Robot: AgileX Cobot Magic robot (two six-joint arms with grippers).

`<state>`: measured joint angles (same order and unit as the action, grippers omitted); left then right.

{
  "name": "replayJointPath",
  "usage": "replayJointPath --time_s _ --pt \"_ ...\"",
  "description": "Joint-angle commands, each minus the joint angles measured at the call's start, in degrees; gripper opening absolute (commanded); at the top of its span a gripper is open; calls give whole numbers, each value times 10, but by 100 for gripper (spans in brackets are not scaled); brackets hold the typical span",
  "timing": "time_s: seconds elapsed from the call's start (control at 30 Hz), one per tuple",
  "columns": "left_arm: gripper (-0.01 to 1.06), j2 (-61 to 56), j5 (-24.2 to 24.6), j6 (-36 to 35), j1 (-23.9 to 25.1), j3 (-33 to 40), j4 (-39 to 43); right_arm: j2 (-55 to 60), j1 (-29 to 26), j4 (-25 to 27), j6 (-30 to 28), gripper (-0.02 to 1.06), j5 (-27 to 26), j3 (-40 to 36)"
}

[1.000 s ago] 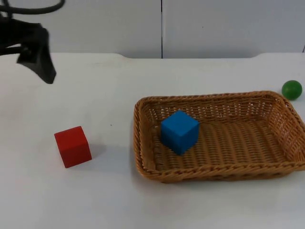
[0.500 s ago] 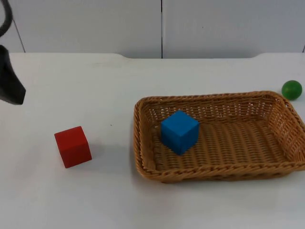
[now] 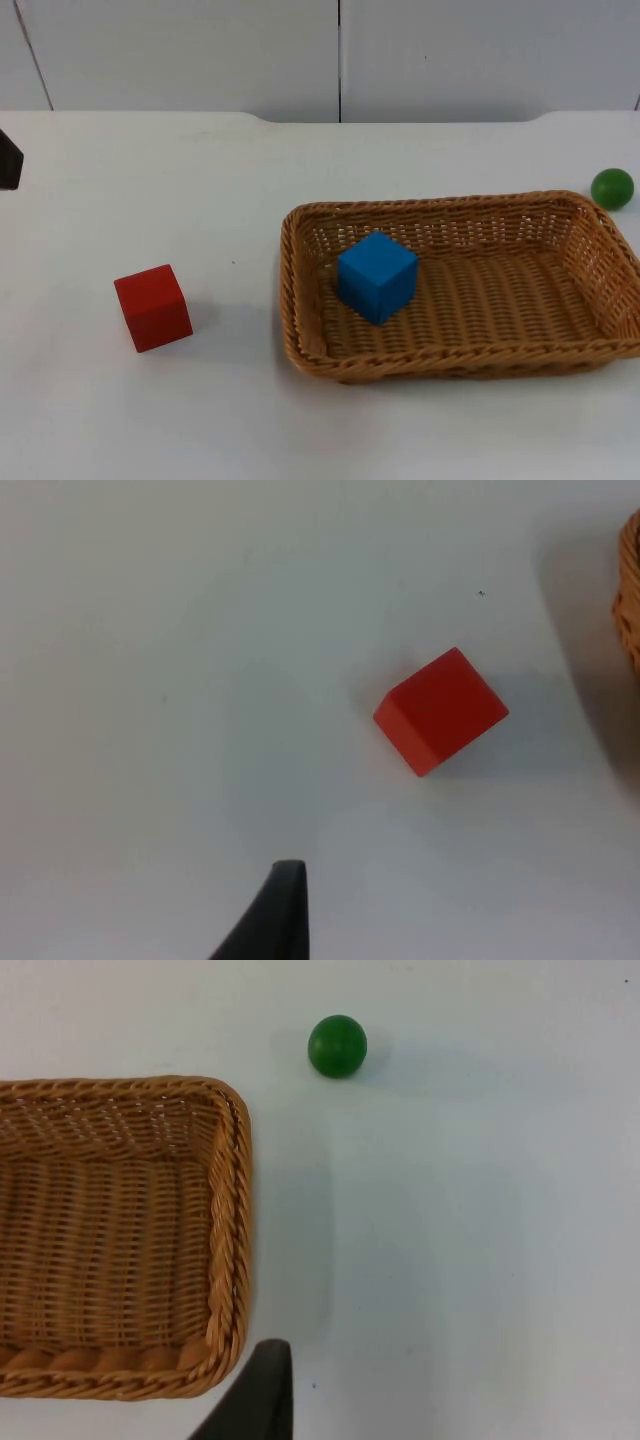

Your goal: Place all geometric objects except the red cube into the basket.

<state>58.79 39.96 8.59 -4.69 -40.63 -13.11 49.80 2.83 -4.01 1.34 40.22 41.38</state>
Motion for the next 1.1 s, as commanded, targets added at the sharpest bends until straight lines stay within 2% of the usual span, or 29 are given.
replayJointPath --time_s 0.0,0.13,0.27,0.4,0.47,0.6,0.7,0.73,0.8,0.87,0.9,1.0,1.07 --pt "105 -4 0 -1 1 2 5 0 -3 3 -5 105 -1 2" --pt "105 -4 0 -1 1 2 4 20 -3 3 -2 105 6 10" --pt "105 -4 -1 -1 1 2 4 86 -3 3 29 105 14 40" --pt "105 -4 -3 -1 1 2 3 222 -3 1 42 105 8 113" --pt "105 -4 -4 -1 1 2 3 240 -3 1 42 105 4 122" --pt "105 -4 -7 -1 1 2 3 379 -3 -3 16 105 -36 208" --pt "105 -4 -8 -1 1 2 3 478 -3 -3 5 105 -23 293" --pt "105 -4 -8 -1 1 2 3 478 -3 -3 5 105 -23 293" --pt "105 -4 -8 -1 1 2 3 539 -3 -3 1 105 -20 347" --pt "105 -4 -8 -1 1 2 3 588 -3 14 -13 105 -21 401" --pt "105 -4 -8 -1 1 2 3 588 -3 14 -13 105 -21 401" --pt "105 -4 -8 -1 1 2 3 655 -3 57 -32 105 -21 471" --pt "105 -4 -15 -1 1 2 1 697 1 63 -36 105 -21 506"
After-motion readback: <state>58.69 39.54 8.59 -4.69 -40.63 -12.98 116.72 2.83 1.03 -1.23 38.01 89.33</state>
